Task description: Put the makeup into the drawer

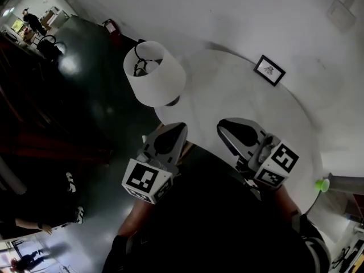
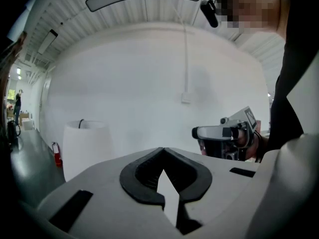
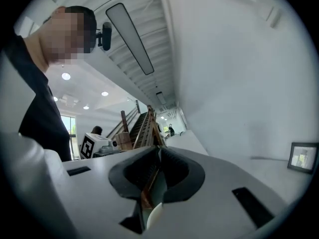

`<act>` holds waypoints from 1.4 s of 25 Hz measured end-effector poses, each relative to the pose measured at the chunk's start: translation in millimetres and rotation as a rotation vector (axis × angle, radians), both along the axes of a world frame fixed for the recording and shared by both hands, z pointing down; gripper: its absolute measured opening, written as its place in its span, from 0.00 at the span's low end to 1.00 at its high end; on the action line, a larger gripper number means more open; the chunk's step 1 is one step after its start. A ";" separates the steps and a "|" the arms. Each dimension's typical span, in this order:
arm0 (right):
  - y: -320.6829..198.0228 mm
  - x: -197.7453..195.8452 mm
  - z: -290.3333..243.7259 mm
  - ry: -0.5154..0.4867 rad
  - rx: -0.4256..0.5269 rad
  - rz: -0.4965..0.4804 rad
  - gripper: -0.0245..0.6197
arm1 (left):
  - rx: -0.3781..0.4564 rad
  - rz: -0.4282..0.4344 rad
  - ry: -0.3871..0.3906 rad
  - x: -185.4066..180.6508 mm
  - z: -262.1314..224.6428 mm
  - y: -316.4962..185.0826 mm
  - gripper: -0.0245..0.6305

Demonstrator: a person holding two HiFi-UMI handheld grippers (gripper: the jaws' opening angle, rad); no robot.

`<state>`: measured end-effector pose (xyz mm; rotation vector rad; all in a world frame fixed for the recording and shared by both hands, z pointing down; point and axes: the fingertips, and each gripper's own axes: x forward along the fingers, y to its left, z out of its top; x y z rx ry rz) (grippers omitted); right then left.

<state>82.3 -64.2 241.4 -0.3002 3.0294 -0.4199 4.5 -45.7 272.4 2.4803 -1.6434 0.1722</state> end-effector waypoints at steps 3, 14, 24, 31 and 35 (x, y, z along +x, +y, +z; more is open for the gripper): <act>12.0 -11.2 -17.2 0.002 0.053 -0.002 0.08 | 0.031 0.028 -0.003 1.0 -18.8 -0.2 0.06; 38.7 -66.5 -58.7 -0.013 0.160 0.033 0.07 | 0.110 -0.016 0.012 -70.2 -81.2 21.8 0.06; 40.5 -102.8 -63.9 0.005 0.201 0.024 0.06 | 0.094 -0.117 0.086 -121.2 -70.2 44.4 0.06; 51.7 -124.1 -54.1 0.018 0.178 -0.041 0.06 | 0.105 -0.118 0.068 -128.2 -68.3 44.2 0.06; 52.6 -127.1 -54.6 0.022 0.184 -0.051 0.06 | 0.096 -0.133 0.073 -136.5 -66.1 42.3 0.06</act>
